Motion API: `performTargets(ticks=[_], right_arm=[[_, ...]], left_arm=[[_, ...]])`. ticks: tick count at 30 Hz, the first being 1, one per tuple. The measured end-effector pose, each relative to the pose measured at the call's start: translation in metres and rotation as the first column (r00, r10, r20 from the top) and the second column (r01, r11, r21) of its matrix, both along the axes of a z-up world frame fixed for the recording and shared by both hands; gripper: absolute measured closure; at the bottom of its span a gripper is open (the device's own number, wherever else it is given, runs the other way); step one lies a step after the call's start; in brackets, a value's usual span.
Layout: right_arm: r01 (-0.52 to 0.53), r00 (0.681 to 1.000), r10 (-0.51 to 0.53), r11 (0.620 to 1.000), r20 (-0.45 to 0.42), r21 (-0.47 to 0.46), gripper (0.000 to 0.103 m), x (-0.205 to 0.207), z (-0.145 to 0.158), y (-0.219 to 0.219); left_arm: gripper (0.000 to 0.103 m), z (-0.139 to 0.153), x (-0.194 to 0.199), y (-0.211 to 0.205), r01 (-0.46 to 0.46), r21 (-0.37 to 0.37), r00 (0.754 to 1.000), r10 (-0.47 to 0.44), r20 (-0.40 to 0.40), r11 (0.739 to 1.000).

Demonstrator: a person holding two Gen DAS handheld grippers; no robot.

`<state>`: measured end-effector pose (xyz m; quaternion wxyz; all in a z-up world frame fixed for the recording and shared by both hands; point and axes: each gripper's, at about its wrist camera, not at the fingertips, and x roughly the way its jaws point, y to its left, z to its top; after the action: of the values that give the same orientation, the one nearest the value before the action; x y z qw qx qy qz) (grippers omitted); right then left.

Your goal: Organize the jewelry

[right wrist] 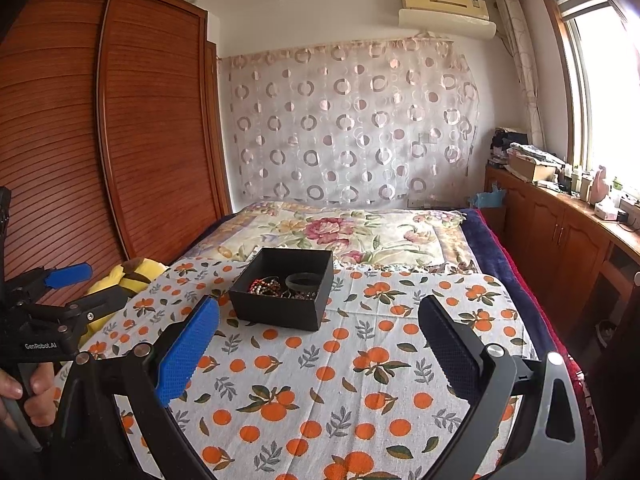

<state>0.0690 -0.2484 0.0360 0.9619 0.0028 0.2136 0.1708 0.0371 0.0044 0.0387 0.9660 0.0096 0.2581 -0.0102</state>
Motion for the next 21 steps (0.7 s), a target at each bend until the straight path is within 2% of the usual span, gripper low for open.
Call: performTargets(ticks=[21], right_arm=[[-0.002,1.0,0.002,1.0,-0.003,0.0,0.003,0.0001,-0.0052,0.0026]], left_arm=[[0.008,-0.0042,-0.0001,0.0041,-0.008,-0.003,1.0,0.008,-0.003,1.0]])
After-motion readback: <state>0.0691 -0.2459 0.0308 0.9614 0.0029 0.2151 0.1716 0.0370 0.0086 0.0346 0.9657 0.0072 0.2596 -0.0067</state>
